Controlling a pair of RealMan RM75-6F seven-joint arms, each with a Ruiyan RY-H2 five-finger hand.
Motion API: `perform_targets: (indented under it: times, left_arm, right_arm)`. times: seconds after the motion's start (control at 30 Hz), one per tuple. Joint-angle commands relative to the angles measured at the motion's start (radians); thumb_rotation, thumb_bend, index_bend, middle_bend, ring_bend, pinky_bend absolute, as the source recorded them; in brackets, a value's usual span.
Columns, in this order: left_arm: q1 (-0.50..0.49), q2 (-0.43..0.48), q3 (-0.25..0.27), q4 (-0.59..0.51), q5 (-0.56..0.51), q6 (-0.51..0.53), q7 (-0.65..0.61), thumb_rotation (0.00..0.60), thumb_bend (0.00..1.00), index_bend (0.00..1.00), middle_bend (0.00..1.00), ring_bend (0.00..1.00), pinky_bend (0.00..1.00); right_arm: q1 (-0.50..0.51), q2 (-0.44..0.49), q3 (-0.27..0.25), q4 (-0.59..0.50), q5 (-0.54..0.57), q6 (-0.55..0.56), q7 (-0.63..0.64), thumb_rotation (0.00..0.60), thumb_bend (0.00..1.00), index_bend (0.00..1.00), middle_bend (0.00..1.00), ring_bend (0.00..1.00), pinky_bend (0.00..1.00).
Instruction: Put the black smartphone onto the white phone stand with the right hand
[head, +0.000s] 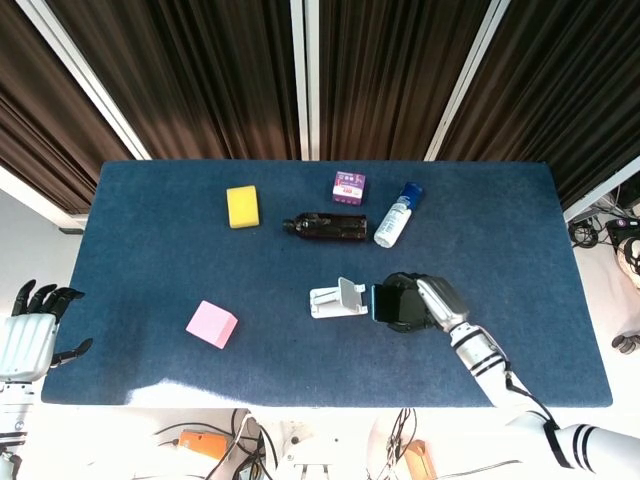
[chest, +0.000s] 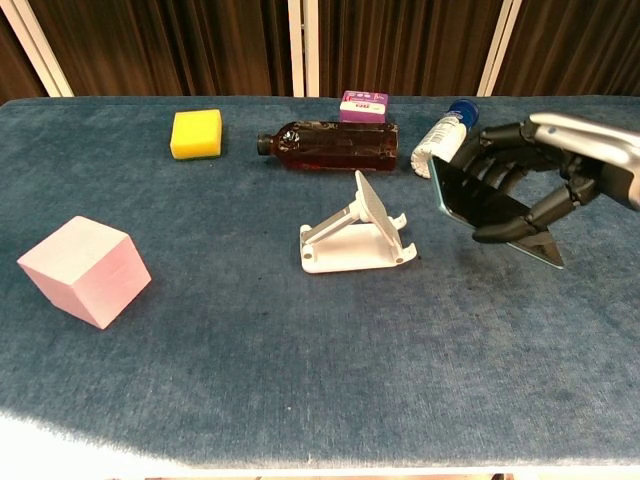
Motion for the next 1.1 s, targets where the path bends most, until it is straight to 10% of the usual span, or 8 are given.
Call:
perform_targets:
  times: [0.03, 0.5, 1.1]
  left_arm:
    - [0.001, 0.004, 0.0, -0.008, -0.002, 0.0, 0.006, 0.6, 0.08, 0.27, 0.24, 0.14, 0.01]
    - [0.004, 0.022, -0.002, -0.052, -0.019, -0.001, 0.034, 0.6, 0.08, 0.27, 0.24, 0.14, 0.01]
    - [-0.003, 0.027, -0.005, -0.064, -0.026, -0.012, 0.045, 0.6, 0.08, 0.27, 0.24, 0.14, 0.01]
  right_arm:
    - [0.099, 0.005, 0.045, 0.069, -0.104, -0.035, 0.188, 0.6, 0.44, 0.63, 0.51, 0.43, 0.48]
    - [0.214, -0.205, 0.013, 0.343, -0.191, 0.044, 0.62, 0.6, 0.44, 0.56, 0.44, 0.37, 0.47]
    - [0.197, -0.306, -0.031, 0.467, -0.153, 0.116, 0.76, 0.6, 0.44, 0.46, 0.42, 0.32, 0.43]
